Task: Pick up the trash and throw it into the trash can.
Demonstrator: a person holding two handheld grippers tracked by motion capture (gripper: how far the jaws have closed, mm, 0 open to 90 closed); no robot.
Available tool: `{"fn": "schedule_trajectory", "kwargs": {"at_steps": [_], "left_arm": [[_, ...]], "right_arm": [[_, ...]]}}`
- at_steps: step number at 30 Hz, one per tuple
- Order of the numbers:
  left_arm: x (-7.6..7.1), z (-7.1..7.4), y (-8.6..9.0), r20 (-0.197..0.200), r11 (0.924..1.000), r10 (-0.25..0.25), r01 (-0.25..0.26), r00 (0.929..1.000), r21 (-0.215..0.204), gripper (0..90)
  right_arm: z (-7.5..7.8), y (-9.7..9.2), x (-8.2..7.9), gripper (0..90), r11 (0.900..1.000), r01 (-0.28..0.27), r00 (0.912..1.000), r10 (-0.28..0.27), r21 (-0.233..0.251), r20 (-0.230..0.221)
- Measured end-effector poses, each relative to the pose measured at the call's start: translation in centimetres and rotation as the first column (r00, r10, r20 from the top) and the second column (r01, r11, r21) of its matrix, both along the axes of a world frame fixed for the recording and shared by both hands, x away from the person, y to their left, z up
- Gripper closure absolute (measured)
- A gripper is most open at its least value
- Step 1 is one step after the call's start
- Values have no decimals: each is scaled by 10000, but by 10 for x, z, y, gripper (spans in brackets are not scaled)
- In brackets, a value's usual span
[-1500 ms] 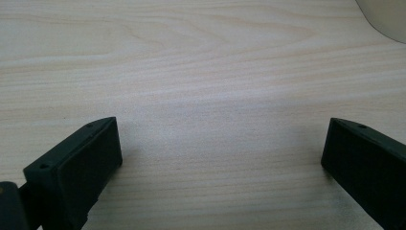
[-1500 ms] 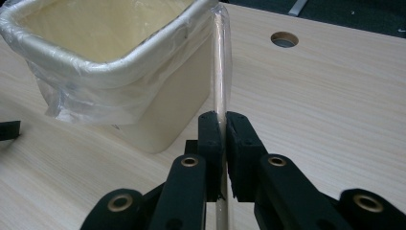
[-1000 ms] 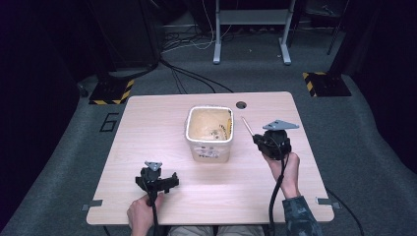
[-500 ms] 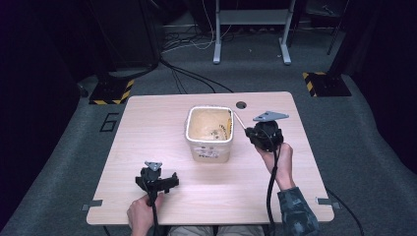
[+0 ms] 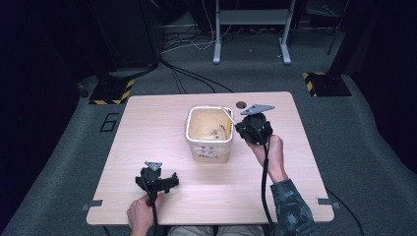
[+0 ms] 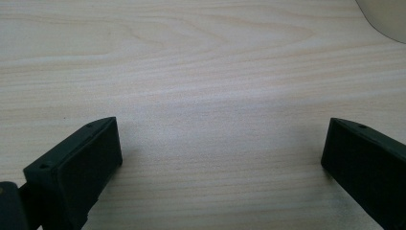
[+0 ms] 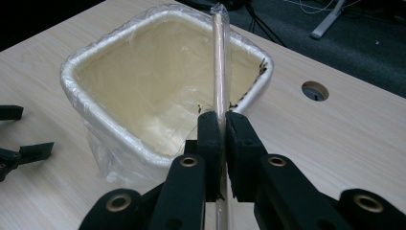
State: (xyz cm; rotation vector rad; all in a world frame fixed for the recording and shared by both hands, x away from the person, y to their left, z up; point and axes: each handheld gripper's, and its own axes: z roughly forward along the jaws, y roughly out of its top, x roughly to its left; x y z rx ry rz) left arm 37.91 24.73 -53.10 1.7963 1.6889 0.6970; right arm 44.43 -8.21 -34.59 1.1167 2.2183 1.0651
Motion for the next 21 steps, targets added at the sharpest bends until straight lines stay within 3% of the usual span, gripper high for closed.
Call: {"fn": "schedule_trajectory", "kwargs": {"at_steps": [11, 17, 21], "left_arm": [[0, 0, 0, -2, 10000, 4, -4, 10000, -2, 0], [0, 0, 0, 11, 10000, 10, -10, 10000, -11, 0], [0, 0, 0, 8, 10000, 9, -9, 10000, -9, 0]], "right_arm": [[2, 27, 23, 850, 9966, -651, 9972, 631, -498, -410], [-2, 42, 36, 852, 9928, -833, 9909, 733, -862, -1132], [-3, 48, 44, 850, 9893, -1079, 9888, 965, -979, -1141]]}}
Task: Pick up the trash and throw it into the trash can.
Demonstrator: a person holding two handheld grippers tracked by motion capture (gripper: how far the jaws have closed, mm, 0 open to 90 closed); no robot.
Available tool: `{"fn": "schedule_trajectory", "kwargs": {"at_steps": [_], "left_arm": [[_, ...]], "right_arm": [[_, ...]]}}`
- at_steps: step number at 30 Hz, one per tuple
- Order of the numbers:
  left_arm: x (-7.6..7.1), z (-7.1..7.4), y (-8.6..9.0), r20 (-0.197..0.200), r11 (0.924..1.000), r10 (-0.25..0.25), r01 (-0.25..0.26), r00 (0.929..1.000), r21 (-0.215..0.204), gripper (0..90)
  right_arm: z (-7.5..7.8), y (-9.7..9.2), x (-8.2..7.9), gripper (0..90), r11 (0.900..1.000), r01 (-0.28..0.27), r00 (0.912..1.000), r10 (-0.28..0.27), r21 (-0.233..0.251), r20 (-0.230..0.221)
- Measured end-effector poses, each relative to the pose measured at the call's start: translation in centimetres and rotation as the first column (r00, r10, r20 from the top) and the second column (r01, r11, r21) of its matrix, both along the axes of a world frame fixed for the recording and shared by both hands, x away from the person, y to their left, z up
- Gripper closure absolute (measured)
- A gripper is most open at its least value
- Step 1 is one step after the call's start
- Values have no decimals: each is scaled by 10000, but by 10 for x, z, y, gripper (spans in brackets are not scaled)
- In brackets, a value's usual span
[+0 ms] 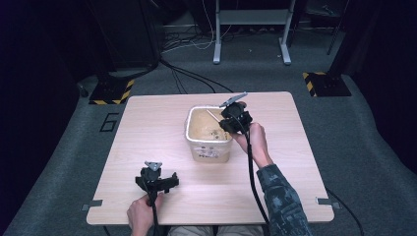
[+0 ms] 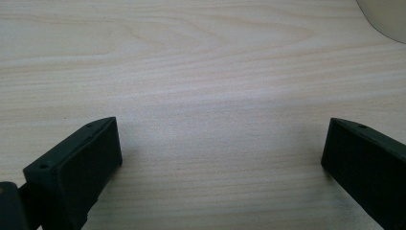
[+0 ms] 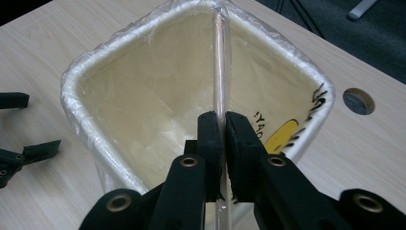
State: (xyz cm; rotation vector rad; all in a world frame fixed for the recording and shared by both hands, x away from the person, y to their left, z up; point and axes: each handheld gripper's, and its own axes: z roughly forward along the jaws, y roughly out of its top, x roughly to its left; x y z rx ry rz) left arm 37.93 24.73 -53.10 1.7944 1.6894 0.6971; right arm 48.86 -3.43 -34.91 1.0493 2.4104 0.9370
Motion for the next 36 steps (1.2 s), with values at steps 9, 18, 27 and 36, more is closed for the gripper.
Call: {"fn": "schedule_trajectory", "kwargs": {"at_steps": [9, 18, 27, 36], "left_arm": [[0, 0, 0, 10, 10000, -6, 6, 10000, -3, 0], [0, 0, 0, 9, 10000, -7, 7, 10000, 0, 0], [0, 0, 0, 6, 10000, -4, 4, 10000, 1, 0], [0, 0, 0, -4, 10000, -10, 10, 10000, 2, 0]], "right_arm": [[-1, 15, 13, 850, 9980, -364, 9992, 356, -522, -153], [-2, 29, 20, 844, 9963, -538, 9982, 519, -674, -304], [-1, 29, 20, 844, 9960, -503, 9984, 480, -738, -314], [1, 26, 16, 398, 9983, -93, 9995, 75, -572, -315]]}}
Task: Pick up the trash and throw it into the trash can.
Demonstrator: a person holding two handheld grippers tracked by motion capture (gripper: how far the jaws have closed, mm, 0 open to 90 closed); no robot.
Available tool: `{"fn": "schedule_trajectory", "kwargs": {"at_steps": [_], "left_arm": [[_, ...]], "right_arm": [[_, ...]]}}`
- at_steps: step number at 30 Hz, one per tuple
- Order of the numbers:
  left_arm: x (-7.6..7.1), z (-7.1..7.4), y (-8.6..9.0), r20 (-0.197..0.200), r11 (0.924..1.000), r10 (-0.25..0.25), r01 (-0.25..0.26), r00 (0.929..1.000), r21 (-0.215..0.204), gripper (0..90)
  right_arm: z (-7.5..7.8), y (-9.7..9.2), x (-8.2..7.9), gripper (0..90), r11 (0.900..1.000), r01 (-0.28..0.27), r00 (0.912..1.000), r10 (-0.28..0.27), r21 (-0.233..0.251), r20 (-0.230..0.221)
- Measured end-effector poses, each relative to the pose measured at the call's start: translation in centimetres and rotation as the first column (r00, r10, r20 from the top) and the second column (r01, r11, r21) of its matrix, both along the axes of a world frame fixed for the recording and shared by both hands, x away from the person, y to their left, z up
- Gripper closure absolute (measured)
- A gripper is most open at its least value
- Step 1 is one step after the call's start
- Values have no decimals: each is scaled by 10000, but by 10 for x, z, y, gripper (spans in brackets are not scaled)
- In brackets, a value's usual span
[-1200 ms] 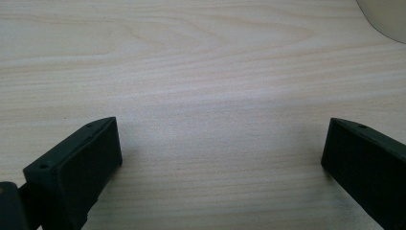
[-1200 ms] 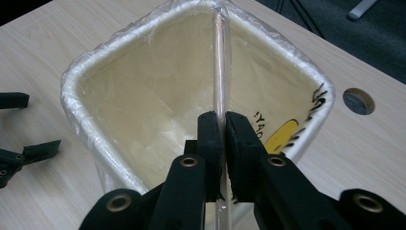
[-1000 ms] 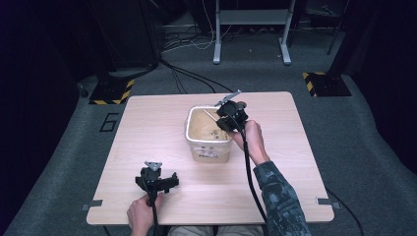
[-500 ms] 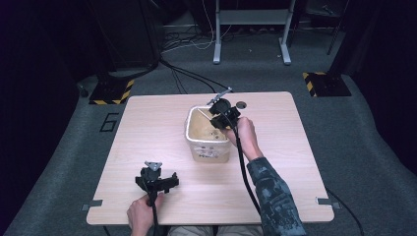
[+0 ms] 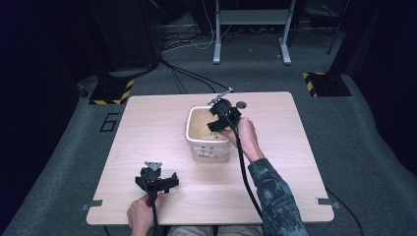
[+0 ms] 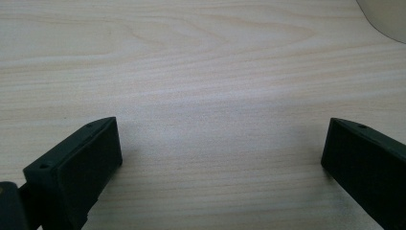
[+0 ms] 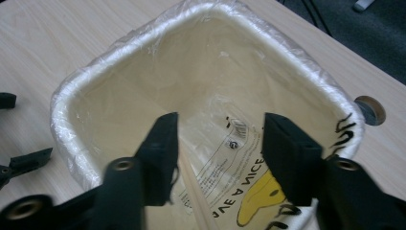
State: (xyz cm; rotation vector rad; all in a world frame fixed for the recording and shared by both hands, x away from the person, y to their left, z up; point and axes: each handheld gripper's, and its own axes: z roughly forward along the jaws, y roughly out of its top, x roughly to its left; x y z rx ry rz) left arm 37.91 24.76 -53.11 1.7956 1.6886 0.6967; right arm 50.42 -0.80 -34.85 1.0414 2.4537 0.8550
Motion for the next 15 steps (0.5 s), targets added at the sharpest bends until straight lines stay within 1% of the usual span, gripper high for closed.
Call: {"fn": "schedule_trajectory", "kwargs": {"at_steps": [1, 2, 3, 4, 5, 6, 7, 8, 9, 10, 11, 14, 15], "left_arm": [[0, 0, 0, -1, 10000, 0, 0, 10000, 3, 0], [0, 0, 0, 2, 10000, 0, 0, 10000, 2, 0], [0, 0, 0, 0, 10000, 0, 0, 10000, 4, 0], [0, 0, 0, 1, 10000, 2, -2, 10000, 3, 0], [0, 0, 0, 2, 10000, 3, -3, 10000, 2, 0], [0, 0, 0, 1, 10000, 2, -2, 10000, 1, 0], [0, 0, 0, 0, 10000, 2, -2, 10000, 2, 0], [0, 0, 0, 3, 10000, 4, -4, 10000, 2, 0], [0, 0, 0, 3, 10000, 3, -3, 10000, 1, 0], [0, 0, 0, 3, 10000, 4, -4, 10000, 1, 0], [0, 0, 0, 1, 10000, 3, -3, 10000, 2, 0], [0, 0, 0, 1, 10000, 3, -3, 10000, 2, 0], [0, 0, 0, 2, 10000, 7, -7, 10000, -1, 0]], "right_arm": [[1, -2, -2, 347, 9999, 24, 10000, -24, 115, 23], [2, -3, -2, 325, 9999, -2, 10000, 1, 158, 23], [3, -6, -6, 273, 9999, -43, 10000, 43, 144, -31], [3, -6, -6, 273, 9999, -43, 10000, 43, 144, -31], [3, -8, -8, 249, 9998, -3, 10000, 4, 187, -44], [3, -13, -12, 206, 9998, -44, 10000, 45, 218, -28], [3, -13, -12, 206, 9998, -44, 10000, 45, 218, -28], [2, -16, -13, 188, 9998, -49, 9999, 47, 215, 115], [1, -21, -18, 163, 9992, 159, 9999, -159, 365, -16], [1, -21, -18, 163, 9992, 159, 9999, -159, 365, -16], [1, -23, -20, 155, 9983, 252, 9997, -252, 519, -17], [0, -35, -28, 145, 9961, 412, 9991, -415, 775, 23], [0, -43, -32, 141, 9967, 381, 9992, -391, 711, 119]]}}
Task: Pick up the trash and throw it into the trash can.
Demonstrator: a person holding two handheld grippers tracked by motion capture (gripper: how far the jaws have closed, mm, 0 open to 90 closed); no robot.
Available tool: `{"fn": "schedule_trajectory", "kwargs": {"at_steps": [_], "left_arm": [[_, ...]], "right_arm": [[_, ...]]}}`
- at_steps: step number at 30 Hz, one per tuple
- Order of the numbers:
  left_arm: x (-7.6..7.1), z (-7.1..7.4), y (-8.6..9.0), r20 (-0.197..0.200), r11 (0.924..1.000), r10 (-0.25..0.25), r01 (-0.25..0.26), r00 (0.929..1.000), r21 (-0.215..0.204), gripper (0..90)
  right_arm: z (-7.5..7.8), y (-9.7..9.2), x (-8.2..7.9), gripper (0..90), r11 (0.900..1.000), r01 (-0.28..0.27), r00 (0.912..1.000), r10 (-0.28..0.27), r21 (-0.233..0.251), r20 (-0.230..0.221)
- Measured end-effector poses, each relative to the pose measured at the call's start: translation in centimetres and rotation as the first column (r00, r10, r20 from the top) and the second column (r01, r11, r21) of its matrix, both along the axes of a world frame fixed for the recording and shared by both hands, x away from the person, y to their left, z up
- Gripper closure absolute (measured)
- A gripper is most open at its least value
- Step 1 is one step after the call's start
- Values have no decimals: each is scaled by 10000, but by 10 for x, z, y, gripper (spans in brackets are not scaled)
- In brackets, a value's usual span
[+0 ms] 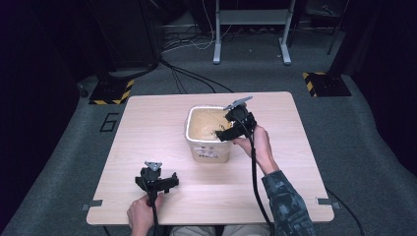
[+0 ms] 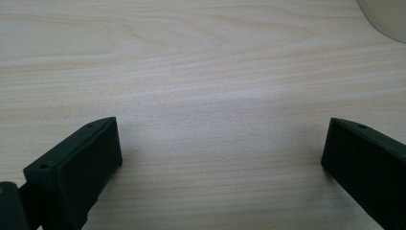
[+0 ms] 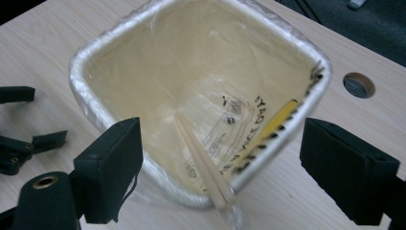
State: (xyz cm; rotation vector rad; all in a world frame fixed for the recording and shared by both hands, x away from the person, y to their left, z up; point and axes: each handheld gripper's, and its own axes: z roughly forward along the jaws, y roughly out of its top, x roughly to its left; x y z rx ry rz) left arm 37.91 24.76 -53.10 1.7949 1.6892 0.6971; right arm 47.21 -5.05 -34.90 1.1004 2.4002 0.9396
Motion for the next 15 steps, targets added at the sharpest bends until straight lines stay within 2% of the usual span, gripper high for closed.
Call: {"fn": "schedule_trajectory", "kwargs": {"at_steps": [2, 10, 15], "left_arm": [[0, 0, 0, -1, 10000, 2, -2, 10000, 3, 0], [0, 0, 0, -1, 10000, 8, -8, 10000, -2, 0], [0, 0, 0, 2, 10000, 13, -13, 10000, -3, 0]], "right_arm": [[0, -4, -3, 138, 10000, 48, 10000, -48, 79, -37], [-9, -42, -32, 123, 9987, 368, 9992, -373, 342, 147], [-17, -57, -40, 124, 9981, 468, 9986, -477, 406, 219]]}}
